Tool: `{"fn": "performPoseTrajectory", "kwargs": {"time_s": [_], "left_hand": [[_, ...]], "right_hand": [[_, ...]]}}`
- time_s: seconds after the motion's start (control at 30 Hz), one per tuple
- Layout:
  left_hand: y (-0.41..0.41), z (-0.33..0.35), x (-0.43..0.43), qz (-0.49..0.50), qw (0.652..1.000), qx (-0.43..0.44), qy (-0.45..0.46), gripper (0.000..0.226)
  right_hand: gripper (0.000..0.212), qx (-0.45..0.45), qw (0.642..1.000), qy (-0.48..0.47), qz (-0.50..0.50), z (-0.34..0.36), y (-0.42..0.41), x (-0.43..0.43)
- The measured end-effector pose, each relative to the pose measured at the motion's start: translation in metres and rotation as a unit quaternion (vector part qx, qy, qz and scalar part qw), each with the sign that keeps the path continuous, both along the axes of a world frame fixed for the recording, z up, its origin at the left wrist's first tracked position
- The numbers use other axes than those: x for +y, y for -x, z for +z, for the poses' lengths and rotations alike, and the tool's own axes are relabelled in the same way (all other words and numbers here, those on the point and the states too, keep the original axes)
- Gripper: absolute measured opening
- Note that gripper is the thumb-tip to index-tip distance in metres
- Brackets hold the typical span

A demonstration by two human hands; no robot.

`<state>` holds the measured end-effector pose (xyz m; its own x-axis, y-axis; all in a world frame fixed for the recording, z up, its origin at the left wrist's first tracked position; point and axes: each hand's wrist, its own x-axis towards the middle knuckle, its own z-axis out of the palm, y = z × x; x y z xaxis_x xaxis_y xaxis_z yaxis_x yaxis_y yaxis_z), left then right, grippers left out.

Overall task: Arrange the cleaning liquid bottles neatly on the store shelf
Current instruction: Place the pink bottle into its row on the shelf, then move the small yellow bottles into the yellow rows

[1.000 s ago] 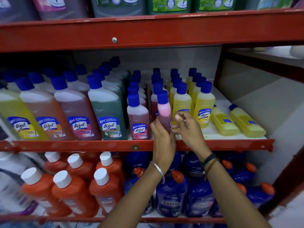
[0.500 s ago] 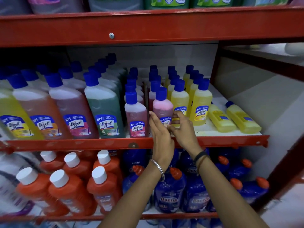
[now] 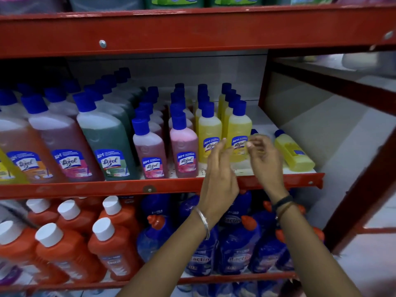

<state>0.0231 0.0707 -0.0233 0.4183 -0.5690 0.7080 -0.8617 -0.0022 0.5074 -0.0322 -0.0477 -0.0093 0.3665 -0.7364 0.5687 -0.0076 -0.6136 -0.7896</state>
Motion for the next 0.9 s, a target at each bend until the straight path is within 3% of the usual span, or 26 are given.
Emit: {"fn": "performPoseTrajectory", "kwargs": {"time_s": [0.1,0.2,0.3,0.43,0.53,0.7,0.9], "left_hand": [[0.009,0.012,-0.045,-0.040,0.994,0.060,-0.077,0.035],[0.011,0.019,-0.084,-0.009,0.974,0.124,-0.192,0.022],[0.016,0.023,-0.109,0.019,0.956,0.139,-0.258,0.021],[0.016,0.021,-0.122,0.032,0.948,0.185,-0.256,0.022],[0.010,0.013,-0.121,0.033,0.949,0.220,-0.224,0.030],[0.015,0.006,-0.104,-0.012,0.964,0.238,-0.118,0.055],[0.014,0.003,-0.060,-0.033,0.985,0.169,0.004,0.057]], "right_hand": [[0.027,0.152,0.984,0.008,-0.094,0.009,0.011,-0.050],[0.031,0.362,0.927,-0.035,-0.088,0.015,0.009,-0.074],[0.035,0.437,0.894,-0.067,-0.073,0.021,0.007,-0.079],[0.041,0.424,0.899,-0.086,-0.064,0.024,0.012,-0.090],[0.041,0.351,0.926,-0.134,-0.024,0.019,0.021,-0.097],[0.008,0.174,0.955,-0.223,0.093,0.015,0.040,-0.088],[0.021,0.127,0.974,-0.107,0.154,0.029,0.039,-0.046]]}}
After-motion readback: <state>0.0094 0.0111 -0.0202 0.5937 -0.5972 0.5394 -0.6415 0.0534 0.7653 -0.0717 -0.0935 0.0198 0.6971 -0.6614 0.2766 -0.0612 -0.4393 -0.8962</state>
